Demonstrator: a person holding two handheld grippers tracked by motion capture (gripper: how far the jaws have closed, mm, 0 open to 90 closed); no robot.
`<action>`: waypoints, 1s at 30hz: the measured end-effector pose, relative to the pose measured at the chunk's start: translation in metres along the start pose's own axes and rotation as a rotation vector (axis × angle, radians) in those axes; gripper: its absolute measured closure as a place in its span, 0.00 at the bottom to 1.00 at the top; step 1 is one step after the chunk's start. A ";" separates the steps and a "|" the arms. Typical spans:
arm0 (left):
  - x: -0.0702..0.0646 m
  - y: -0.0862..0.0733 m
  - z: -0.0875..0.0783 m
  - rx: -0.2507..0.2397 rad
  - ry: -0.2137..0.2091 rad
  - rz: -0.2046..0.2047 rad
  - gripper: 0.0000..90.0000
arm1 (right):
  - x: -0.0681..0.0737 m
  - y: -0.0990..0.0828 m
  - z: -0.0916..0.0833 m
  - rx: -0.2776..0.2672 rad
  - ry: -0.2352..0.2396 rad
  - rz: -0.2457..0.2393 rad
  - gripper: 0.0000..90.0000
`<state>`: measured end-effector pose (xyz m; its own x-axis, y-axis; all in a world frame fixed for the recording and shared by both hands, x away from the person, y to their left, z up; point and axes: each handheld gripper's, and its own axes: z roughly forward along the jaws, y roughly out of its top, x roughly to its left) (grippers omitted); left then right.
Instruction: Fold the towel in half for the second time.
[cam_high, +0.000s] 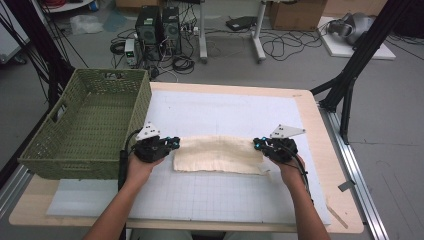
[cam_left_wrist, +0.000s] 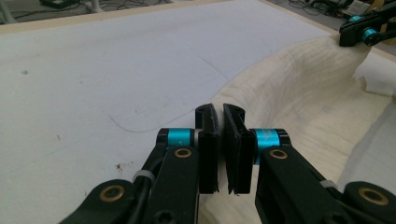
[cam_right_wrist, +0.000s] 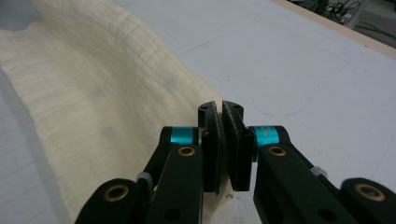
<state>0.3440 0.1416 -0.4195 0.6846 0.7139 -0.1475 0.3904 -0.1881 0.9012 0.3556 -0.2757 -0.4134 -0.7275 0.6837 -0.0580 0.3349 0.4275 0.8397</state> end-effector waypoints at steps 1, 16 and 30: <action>-0.001 0.000 0.000 0.004 0.002 0.004 0.94 | 0.001 0.000 -0.001 -0.001 0.001 -0.001 0.96; -0.009 -0.029 -0.009 0.055 -0.037 -0.003 0.93 | 0.017 -0.022 -0.014 -0.008 0.028 -0.027 0.96; -0.021 -0.038 -0.018 0.094 -0.020 -0.008 0.75 | 0.032 -0.039 -0.022 0.023 0.038 -0.058 0.96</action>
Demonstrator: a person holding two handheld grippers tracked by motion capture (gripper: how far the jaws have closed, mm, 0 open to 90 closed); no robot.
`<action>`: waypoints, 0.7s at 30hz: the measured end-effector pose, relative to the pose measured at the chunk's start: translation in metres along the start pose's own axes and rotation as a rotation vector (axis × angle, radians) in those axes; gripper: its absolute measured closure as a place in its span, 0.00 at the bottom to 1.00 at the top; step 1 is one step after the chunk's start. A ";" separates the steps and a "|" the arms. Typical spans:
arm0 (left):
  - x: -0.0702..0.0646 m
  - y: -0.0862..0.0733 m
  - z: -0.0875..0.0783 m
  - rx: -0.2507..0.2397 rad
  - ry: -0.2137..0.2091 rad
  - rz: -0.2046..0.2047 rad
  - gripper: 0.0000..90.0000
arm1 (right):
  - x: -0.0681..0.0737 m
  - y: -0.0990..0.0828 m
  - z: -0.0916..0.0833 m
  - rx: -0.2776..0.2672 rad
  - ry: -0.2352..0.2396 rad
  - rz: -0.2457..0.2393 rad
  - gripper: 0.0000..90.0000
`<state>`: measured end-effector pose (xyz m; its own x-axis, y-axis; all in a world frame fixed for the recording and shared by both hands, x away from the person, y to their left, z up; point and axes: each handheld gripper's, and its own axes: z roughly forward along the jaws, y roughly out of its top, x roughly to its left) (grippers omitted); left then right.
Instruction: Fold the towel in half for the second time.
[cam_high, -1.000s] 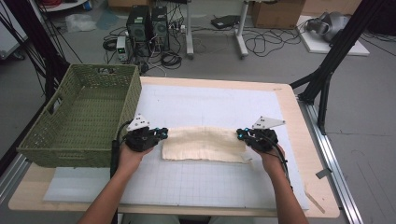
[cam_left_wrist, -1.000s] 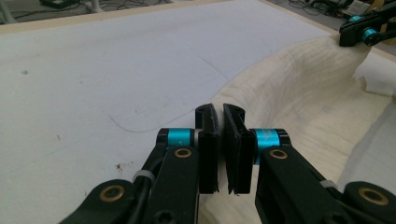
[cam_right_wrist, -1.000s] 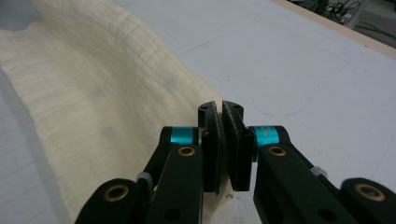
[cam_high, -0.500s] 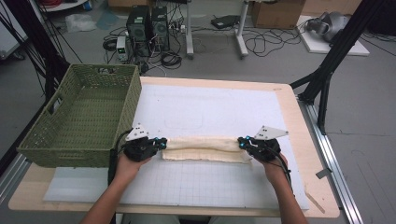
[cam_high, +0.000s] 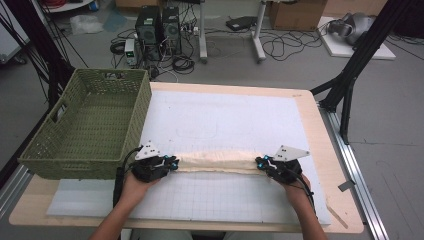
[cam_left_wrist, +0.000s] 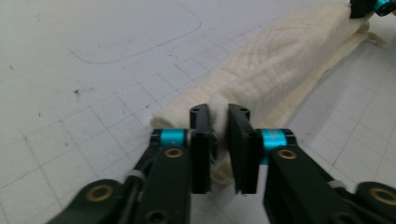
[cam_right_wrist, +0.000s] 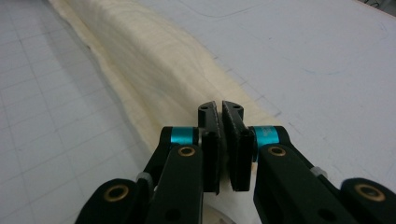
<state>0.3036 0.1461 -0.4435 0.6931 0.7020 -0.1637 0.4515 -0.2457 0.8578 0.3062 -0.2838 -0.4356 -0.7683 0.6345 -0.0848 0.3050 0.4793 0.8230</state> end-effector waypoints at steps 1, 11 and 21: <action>0.000 0.001 -0.002 -0.012 0.006 -0.018 0.64 | 0.001 0.000 0.000 0.002 -0.002 -0.002 0.96; -0.006 0.030 -0.011 -0.163 0.003 -0.047 0.58 | 0.005 0.000 -0.004 0.002 -0.007 -0.015 0.95; -0.018 0.016 0.028 0.047 0.039 0.029 0.84 | 0.007 -0.001 -0.007 0.006 0.004 0.010 0.89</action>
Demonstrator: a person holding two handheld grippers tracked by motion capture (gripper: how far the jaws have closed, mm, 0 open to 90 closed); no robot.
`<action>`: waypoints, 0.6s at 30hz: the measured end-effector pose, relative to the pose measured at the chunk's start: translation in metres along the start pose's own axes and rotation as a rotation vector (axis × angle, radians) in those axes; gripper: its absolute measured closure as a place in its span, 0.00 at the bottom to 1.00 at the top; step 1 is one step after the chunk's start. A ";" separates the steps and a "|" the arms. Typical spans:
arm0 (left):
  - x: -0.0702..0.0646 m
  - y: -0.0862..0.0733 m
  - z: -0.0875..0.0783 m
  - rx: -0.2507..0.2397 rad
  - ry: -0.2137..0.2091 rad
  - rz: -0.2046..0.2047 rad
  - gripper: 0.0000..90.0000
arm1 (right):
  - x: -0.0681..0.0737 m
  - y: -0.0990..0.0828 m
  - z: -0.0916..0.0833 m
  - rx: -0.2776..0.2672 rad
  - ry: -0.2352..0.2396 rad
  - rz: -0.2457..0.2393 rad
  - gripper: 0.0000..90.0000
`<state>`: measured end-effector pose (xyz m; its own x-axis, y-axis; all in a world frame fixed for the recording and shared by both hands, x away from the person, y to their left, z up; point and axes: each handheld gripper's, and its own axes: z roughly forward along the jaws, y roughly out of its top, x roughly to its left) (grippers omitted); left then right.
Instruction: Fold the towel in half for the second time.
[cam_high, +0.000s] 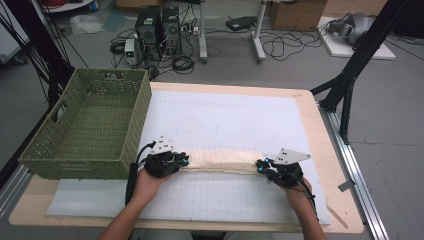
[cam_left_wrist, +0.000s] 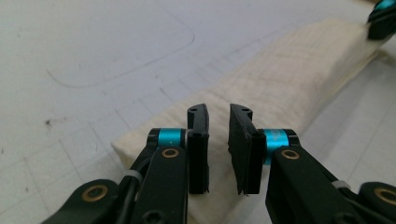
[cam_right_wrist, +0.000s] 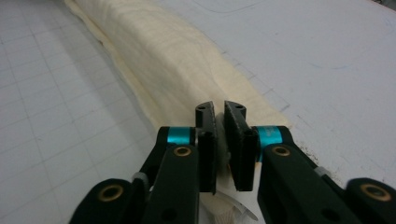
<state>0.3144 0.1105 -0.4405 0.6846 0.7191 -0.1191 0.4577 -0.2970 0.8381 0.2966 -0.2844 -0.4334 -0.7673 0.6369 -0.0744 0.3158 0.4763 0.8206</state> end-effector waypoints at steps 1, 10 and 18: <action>0.000 -0.001 0.001 0.012 0.004 0.005 0.83 | -0.001 0.001 -0.002 -0.009 0.006 0.011 0.86; -0.001 -0.005 0.005 0.032 0.015 0.001 0.77 | 0.010 0.036 -0.016 -0.133 0.006 0.093 0.67; 0.000 -0.007 0.007 0.041 0.012 -0.004 0.77 | 0.026 0.041 0.031 0.003 0.017 0.076 0.73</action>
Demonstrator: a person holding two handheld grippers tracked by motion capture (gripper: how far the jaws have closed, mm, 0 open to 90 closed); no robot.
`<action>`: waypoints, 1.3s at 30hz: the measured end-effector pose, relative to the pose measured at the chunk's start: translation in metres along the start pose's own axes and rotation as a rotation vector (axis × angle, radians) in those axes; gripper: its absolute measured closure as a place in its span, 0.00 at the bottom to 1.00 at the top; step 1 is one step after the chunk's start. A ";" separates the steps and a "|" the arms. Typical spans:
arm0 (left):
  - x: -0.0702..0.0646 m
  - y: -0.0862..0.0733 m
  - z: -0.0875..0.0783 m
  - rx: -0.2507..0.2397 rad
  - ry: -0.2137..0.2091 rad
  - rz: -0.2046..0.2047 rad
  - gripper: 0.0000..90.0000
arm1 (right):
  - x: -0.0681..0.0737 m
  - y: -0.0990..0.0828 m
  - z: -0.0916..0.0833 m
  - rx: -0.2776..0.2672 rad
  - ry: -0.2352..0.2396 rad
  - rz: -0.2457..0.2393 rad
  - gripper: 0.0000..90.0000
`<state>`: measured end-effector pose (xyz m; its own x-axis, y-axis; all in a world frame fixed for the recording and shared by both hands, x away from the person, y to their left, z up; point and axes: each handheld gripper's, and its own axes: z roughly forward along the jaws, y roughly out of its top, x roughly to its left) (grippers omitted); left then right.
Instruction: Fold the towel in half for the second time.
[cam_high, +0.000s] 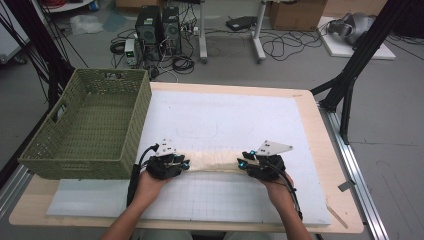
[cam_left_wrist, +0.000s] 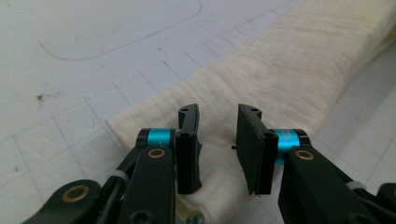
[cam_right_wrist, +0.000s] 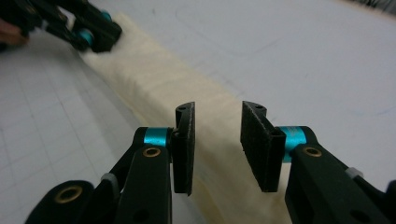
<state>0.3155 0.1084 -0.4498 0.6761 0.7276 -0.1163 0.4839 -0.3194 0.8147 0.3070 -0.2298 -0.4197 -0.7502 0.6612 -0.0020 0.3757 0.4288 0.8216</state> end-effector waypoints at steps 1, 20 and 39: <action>0.000 0.000 0.000 0.003 0.001 -0.002 0.77 | 0.000 -0.003 0.004 0.028 -0.004 0.006 0.74; 0.002 -0.001 -0.001 0.004 0.009 -0.017 0.76 | -0.028 -0.042 -0.018 0.092 -0.097 0.073 0.74; 0.000 -0.004 -0.004 0.016 0.028 0.036 0.76 | -0.029 -0.050 -0.025 0.083 -0.112 0.074 0.72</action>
<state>0.3115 0.1124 -0.4505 0.6773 0.7323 -0.0709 0.4684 -0.3549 0.8091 0.2959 -0.2857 -0.4468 -0.6553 0.7553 -0.0101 0.4749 0.4224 0.7720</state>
